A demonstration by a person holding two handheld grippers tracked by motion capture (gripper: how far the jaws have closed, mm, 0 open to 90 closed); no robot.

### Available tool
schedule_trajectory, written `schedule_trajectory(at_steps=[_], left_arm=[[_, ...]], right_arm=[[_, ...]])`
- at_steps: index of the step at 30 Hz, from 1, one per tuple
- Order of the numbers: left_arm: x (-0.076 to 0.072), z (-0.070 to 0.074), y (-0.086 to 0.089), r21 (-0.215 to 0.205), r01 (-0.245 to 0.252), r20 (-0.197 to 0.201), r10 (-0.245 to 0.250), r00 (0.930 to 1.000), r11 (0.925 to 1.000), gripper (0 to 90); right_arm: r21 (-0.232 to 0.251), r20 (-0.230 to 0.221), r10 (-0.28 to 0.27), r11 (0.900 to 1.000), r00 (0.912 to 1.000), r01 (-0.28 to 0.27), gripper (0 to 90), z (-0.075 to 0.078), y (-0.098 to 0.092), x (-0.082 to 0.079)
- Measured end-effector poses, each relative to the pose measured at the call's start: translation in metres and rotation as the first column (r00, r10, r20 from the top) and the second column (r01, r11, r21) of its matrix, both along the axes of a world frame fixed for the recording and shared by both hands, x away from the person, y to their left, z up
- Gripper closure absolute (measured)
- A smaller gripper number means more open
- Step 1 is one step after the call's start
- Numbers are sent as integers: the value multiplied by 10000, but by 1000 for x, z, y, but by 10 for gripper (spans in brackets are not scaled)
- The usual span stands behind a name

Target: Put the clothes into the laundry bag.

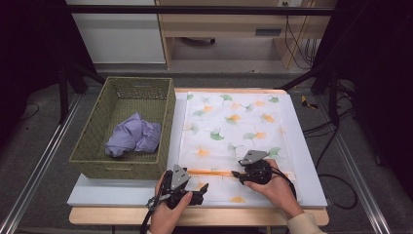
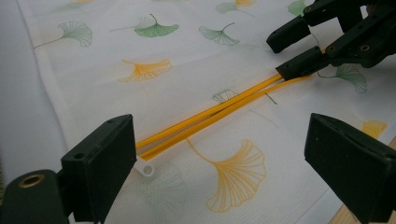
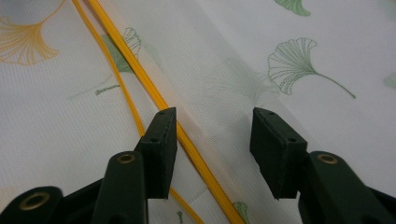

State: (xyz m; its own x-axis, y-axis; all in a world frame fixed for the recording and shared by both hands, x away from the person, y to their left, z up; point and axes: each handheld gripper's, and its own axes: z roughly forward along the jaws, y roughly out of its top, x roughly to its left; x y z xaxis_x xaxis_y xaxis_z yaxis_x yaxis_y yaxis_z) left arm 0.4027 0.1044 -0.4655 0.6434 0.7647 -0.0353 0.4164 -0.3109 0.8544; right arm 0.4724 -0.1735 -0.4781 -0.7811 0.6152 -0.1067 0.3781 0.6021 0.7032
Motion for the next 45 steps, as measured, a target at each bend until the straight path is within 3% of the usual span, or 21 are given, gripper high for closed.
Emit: schedule_trajectory(at_steps=[4, 5, 8, 10, 15, 19, 22, 28, 35, 45], left_arm=[[0, 0, -1, -23, 51, -18, -51, 10000, 10000, 85], [0, 0, -1, 0, 39, -20, -39, 10000, 10000, 86], [0, -1, -1, 2, 33, -30, -33, 10000, 10000, 85], [0, -1, -1, 1, 29, -41, -29, 10000, 10000, 86], [1, 1, 2, -60, -25, -41, 25, 10000, 10000, 91], [1, 2, 2, -108, -28, -98, 27, 9999, 9999, 91], [0, 5, 1, -179, 2, -206, -6, 9998, 9998, 91], [-1, 10, 0, -187, 107, -189, -110, 9998, 9998, 91], [-2, 12, -2, -102, 192, -149, -194, 9997, 9998, 90], [-4, 23, 0, -284, 148, -36, -149, 9999, 9995, 89]], right_arm=[[152, -142, 35, 9999, 9999, -32, 587, 0, -1, 2], [240, -277, -28, 9997, 9996, 35, 653, 0, -2, 3], [432, -488, -13, 9991, 9988, 35, 727, -1, -2, 3], [425, -477, -7, 9991, 9989, 28, 739, -1, -2, 3], [254, -254, -39, 9997, 9997, 46, 867, -1, -2, 3], [191, -216, -193, 9996, 9996, 198, 881, 0, -1, 3], [519, 349, -439, 9978, 9984, 420, 885, 8, -4, 2], [995, 840, -744, 9928, 9937, 659, 887, 22, -6, 0], [1412, 963, -935, 9868, 9909, 794, 888, 32, -9, -3], [1337, 910, -899, 9880, 9918, 773, 888, 33, -6, -6]])
